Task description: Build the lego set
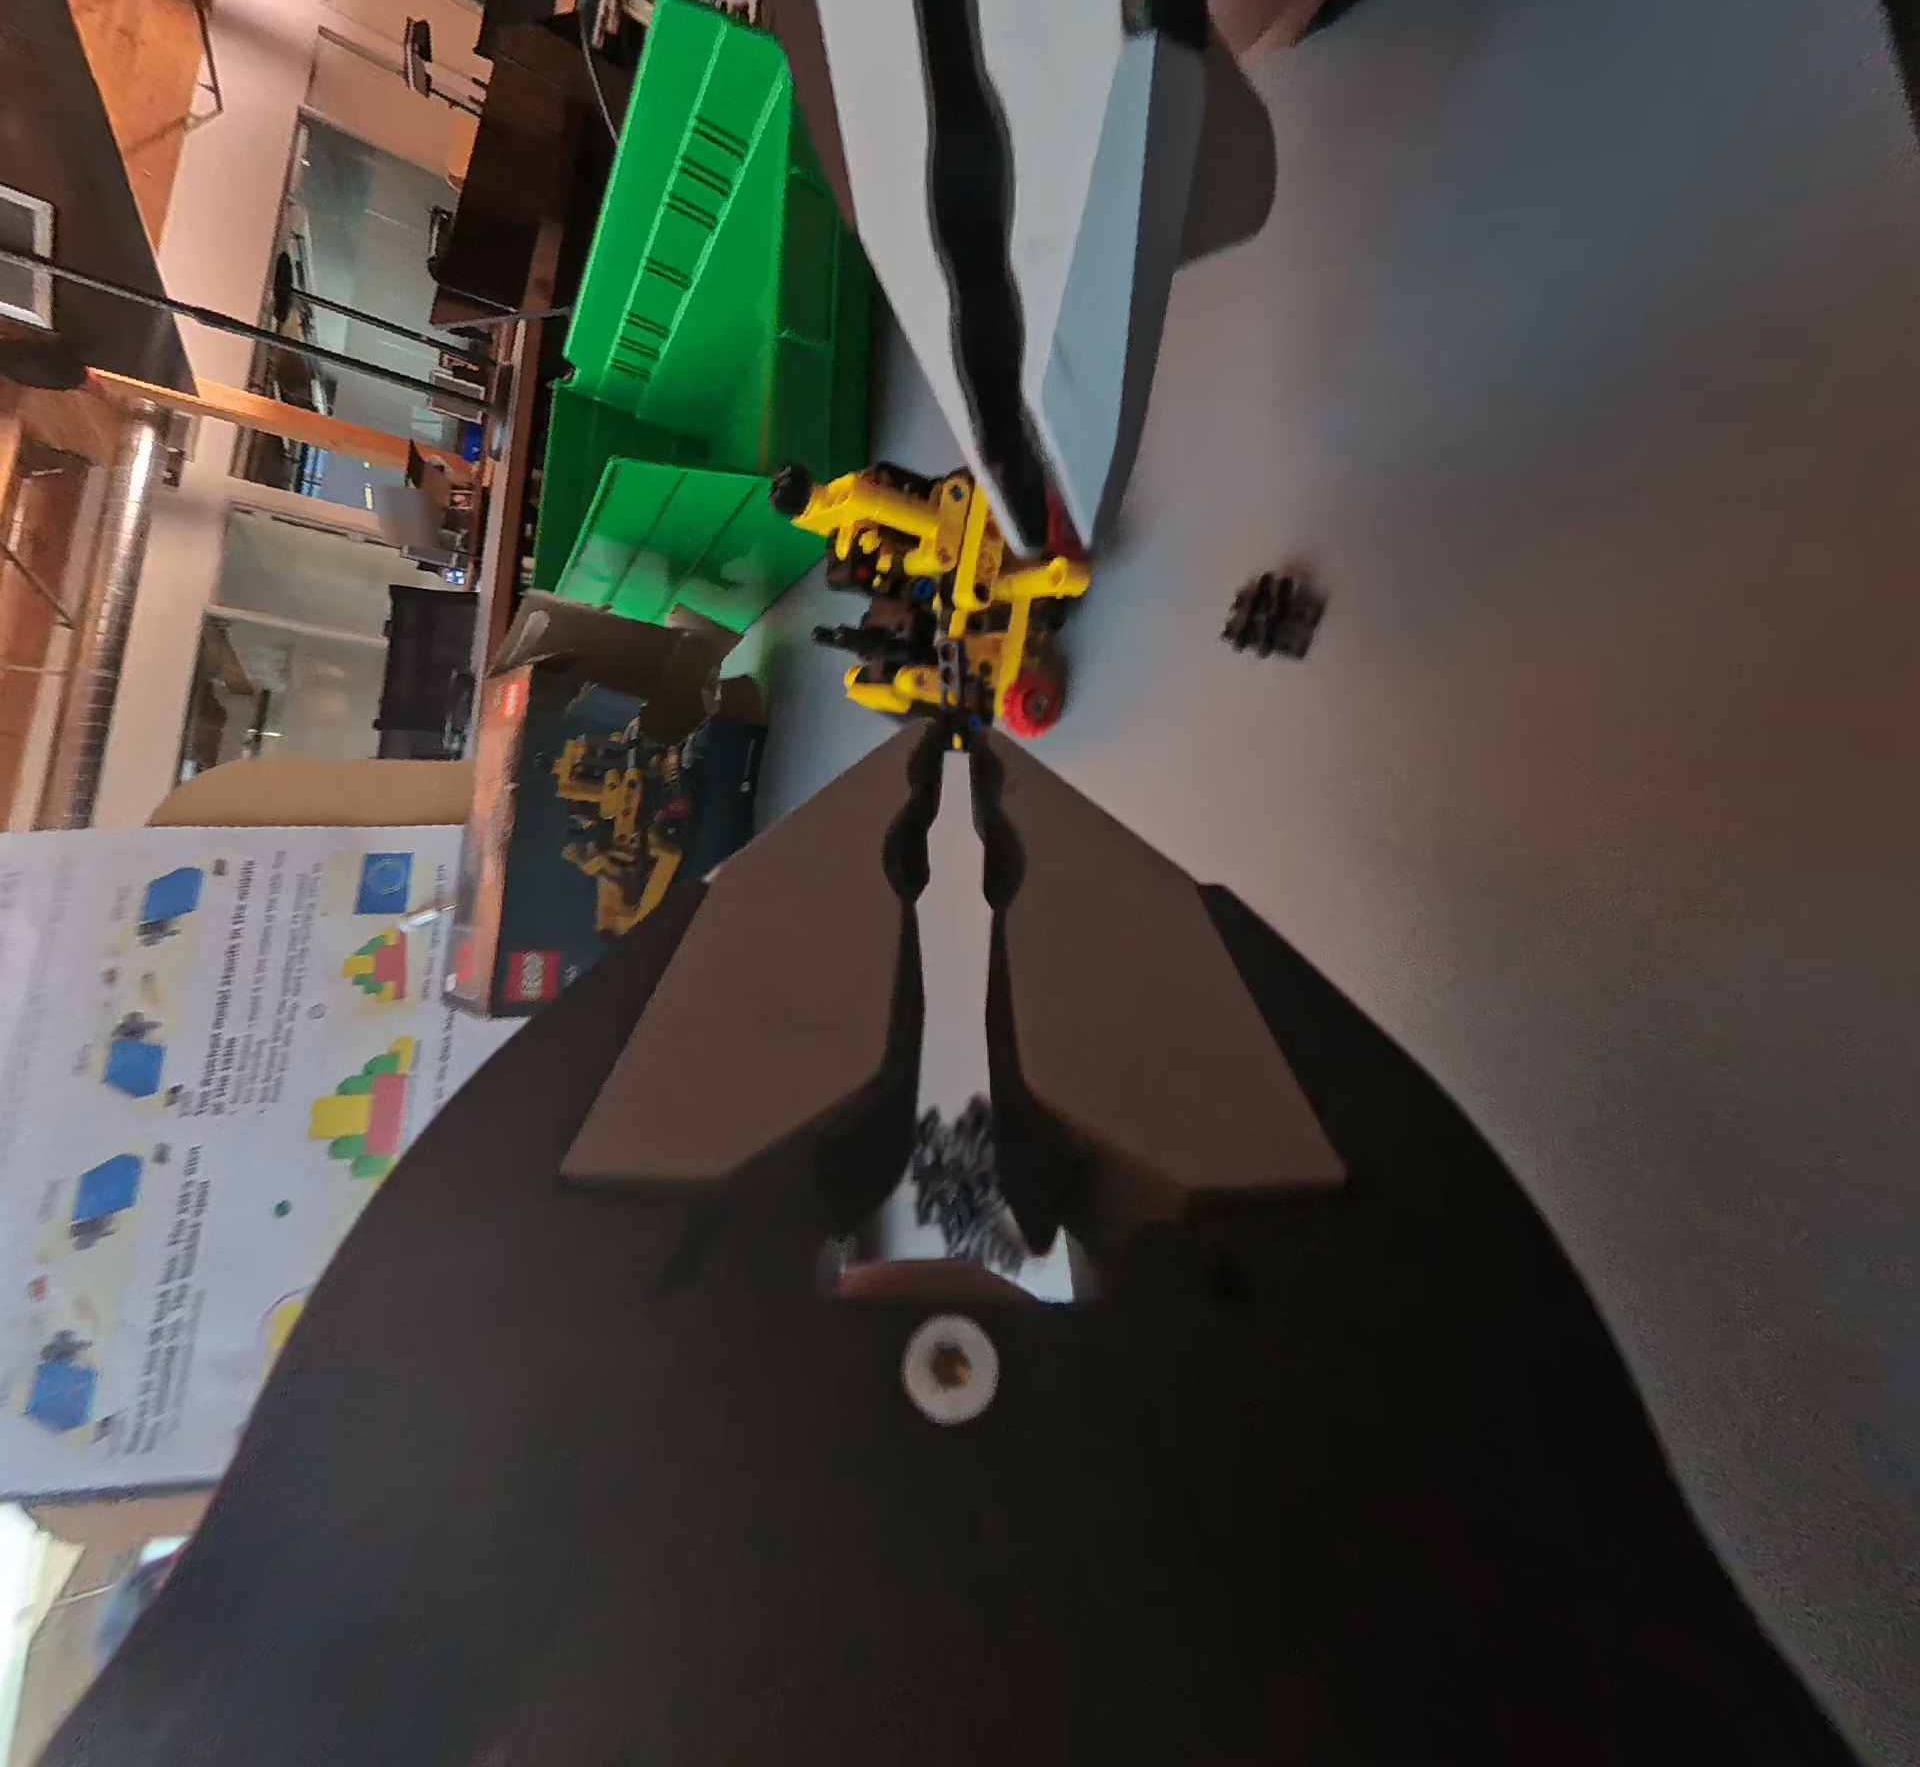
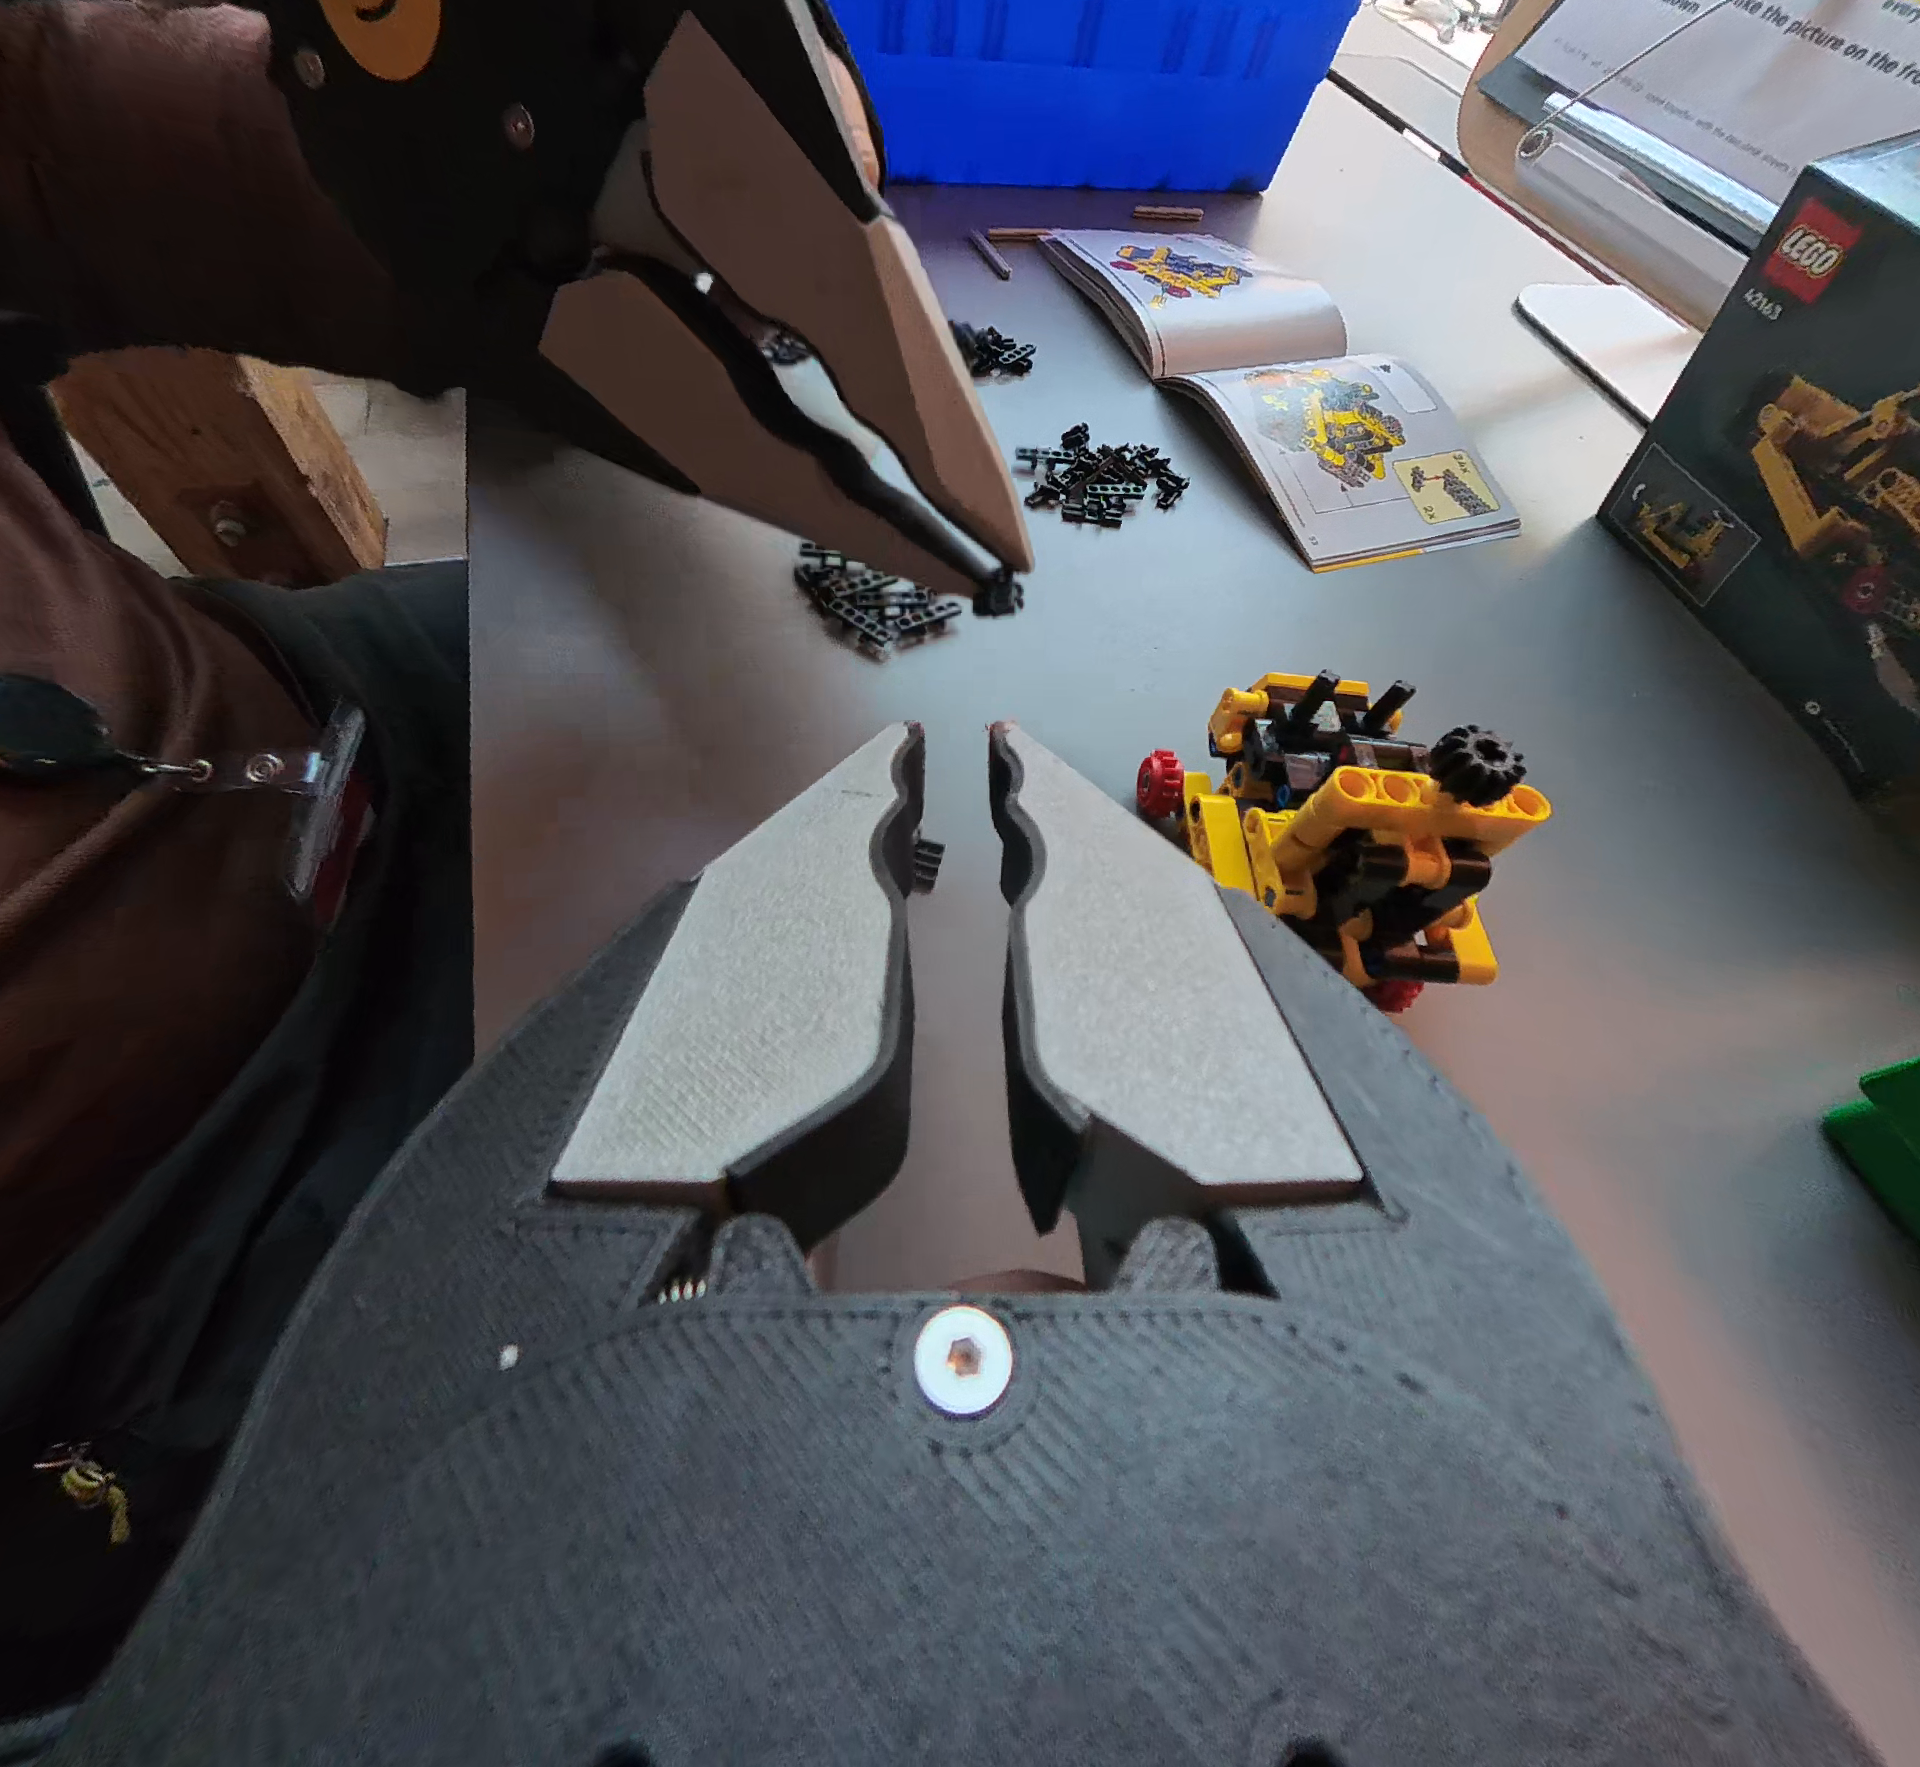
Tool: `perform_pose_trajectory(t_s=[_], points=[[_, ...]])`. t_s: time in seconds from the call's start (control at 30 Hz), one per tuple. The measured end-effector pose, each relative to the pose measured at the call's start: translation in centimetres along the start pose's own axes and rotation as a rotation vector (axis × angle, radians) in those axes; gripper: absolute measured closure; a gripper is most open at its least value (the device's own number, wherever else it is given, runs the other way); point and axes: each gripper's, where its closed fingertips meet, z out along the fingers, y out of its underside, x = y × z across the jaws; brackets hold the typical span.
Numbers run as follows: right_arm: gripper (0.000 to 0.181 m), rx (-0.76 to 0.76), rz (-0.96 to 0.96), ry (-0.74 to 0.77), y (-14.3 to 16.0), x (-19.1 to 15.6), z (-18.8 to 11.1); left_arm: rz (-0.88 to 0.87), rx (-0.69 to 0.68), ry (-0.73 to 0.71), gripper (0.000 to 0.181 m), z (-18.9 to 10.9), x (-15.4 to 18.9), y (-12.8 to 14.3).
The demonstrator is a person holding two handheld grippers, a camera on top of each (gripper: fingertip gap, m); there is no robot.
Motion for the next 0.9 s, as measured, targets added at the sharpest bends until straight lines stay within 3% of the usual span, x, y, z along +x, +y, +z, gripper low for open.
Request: perform_pose_trajectory(t_s=[0.2, 0.37, 0.6, 0.9], points=[[0.172, 0.068, 0.037, -0.035, -0.8, -0.1, -0.6, -0.116, 0.027, -0.051, 0.179, -5.5, -3.9, 4.3], [0.171, 0.080, 0.045, -0.036, -1.0, 0.0, -0.7, -0.210, 0.170, -0.093, 0.179, -8.0, -6.3, 5.3], [0.168, 0.136, 0.103, -0.043, -1.5, 0.6, -1.4, -0.356, 0.219, -0.076, 0.179, -8.5, -7.7, 9.0], [0.159, 0.246, 0.272, -0.031, -2.2, 2.8, -3.0, -0.448, 0.139, -0.102, 0.179, -7.7, -8.0, 12.7]])
